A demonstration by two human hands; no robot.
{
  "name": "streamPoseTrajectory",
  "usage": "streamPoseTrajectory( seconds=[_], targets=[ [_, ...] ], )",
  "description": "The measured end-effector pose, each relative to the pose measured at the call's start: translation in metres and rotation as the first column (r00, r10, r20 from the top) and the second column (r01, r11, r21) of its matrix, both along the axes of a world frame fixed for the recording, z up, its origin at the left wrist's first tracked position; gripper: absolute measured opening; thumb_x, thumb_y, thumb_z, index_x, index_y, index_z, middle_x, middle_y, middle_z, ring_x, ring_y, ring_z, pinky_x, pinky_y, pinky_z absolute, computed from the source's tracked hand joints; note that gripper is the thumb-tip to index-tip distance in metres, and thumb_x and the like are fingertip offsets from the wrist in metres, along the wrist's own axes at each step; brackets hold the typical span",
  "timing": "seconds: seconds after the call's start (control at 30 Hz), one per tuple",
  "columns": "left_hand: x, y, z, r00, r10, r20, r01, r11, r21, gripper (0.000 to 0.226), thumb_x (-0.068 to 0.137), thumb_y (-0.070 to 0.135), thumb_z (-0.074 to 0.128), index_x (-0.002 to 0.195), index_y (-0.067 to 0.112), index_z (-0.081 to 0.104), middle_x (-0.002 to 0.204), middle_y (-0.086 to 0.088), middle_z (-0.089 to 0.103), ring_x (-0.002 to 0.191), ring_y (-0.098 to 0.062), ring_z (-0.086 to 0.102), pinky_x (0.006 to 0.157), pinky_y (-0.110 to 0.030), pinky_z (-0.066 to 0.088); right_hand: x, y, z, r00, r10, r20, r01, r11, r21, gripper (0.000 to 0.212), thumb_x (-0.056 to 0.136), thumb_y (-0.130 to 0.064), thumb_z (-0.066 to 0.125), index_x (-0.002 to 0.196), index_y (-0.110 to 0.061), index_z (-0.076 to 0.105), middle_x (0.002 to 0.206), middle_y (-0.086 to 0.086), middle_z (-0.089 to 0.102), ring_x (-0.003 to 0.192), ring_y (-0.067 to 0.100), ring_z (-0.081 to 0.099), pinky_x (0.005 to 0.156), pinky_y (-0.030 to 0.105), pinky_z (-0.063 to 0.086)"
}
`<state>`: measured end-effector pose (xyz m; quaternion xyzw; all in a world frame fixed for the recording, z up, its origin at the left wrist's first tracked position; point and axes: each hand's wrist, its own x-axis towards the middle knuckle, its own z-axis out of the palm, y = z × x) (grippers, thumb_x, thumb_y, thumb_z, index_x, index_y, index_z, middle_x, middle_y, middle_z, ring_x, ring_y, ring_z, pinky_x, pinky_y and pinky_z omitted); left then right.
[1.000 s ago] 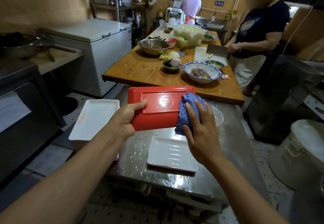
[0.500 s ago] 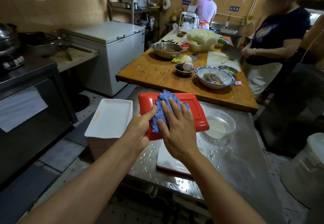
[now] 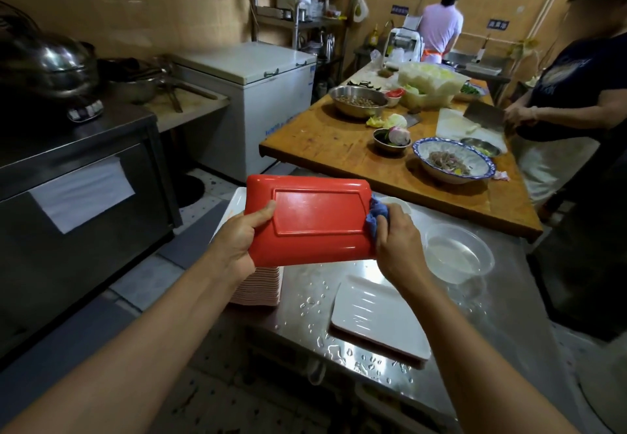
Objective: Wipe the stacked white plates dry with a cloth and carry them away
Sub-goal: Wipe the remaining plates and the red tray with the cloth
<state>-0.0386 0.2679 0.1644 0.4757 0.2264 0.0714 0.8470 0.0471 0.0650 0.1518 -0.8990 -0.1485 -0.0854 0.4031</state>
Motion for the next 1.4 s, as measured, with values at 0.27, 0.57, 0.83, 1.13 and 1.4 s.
streamPoseTrajectory(
  seconds=[0.27, 0.57, 0.83, 1.13, 1.4],
  targets=[
    [-0.014, 0.038, 0.005, 0.985, 0.119, 0.124, -0.134, 0.984, 0.118, 0.016, 0.083, 0.016, 0.064, 0.100, 0.016, 0.063, 0.090, -0.008, 0.072, 0.074, -0.019, 0.071, 0.066, -0.036, 0.057, -0.002, 0.016, -0.006, 1.000, 0.005, -0.028, -0.003, 0.999, 0.046, 0.013, 0.090, -0.007, 0.052, 0.099, -0.013, 0.061, 0.085, 0.007, 0.067, 0.068, 0.021, 0.064, 0.068, 0.041, 0.056],
    [-0.014, 0.060, -0.011, 0.990, -0.112, 0.084, -0.107, -0.214, 0.971, 0.011, 0.086, 0.022, 0.067, 0.093, 0.015, 0.071, 0.084, 0.000, 0.063, 0.078, -0.019, 0.060, 0.063, -0.033, 0.050, -0.015, 0.033, -0.006, 0.992, 0.083, -0.100, -0.067, 0.986, 0.155, 0.019, 0.093, -0.012, 0.054, 0.111, -0.013, 0.060, 0.096, 0.004, 0.064, 0.083, 0.018, 0.067, 0.077, 0.045, 0.057],
    [-0.019, 0.060, -0.041, 0.979, -0.177, -0.101, -0.006, -0.522, 0.853, 0.019, 0.084, 0.001, 0.061, 0.099, 0.010, 0.070, 0.092, -0.009, 0.063, 0.090, -0.029, 0.060, 0.056, -0.037, 0.050, -0.023, 0.024, -0.016, 0.992, 0.078, -0.103, -0.069, 0.994, 0.087, 0.019, 0.093, -0.011, 0.054, 0.112, -0.014, 0.059, 0.101, 0.005, 0.064, 0.088, 0.018, 0.063, 0.082, 0.035, 0.054],
    [-0.025, 0.064, -0.068, 0.967, -0.196, -0.163, 0.034, -0.536, 0.843, 0.010, 0.075, -0.003, 0.071, 0.082, 0.003, 0.067, 0.083, -0.012, 0.063, 0.078, -0.030, 0.061, 0.046, -0.031, 0.045, -0.026, 0.019, -0.028, 0.984, 0.101, -0.149, -0.083, 0.989, 0.123, 0.019, 0.095, -0.010, 0.052, 0.112, -0.014, 0.058, 0.099, 0.004, 0.065, 0.088, 0.019, 0.067, 0.083, 0.045, 0.056],
    [-0.008, 0.075, -0.090, 0.954, -0.140, -0.264, 0.157, -0.515, 0.842, 0.028, 0.084, 0.012, 0.064, 0.111, 0.014, 0.061, 0.114, -0.003, 0.056, 0.107, -0.022, 0.053, 0.062, -0.031, 0.042, -0.023, 0.012, -0.041, 0.992, 0.070, -0.108, -0.059, 0.993, 0.106, 0.016, 0.092, -0.005, 0.055, 0.102, -0.016, 0.059, 0.081, -0.007, 0.059, 0.068, -0.025, 0.053, 0.057, -0.005, 0.036]
  ],
)
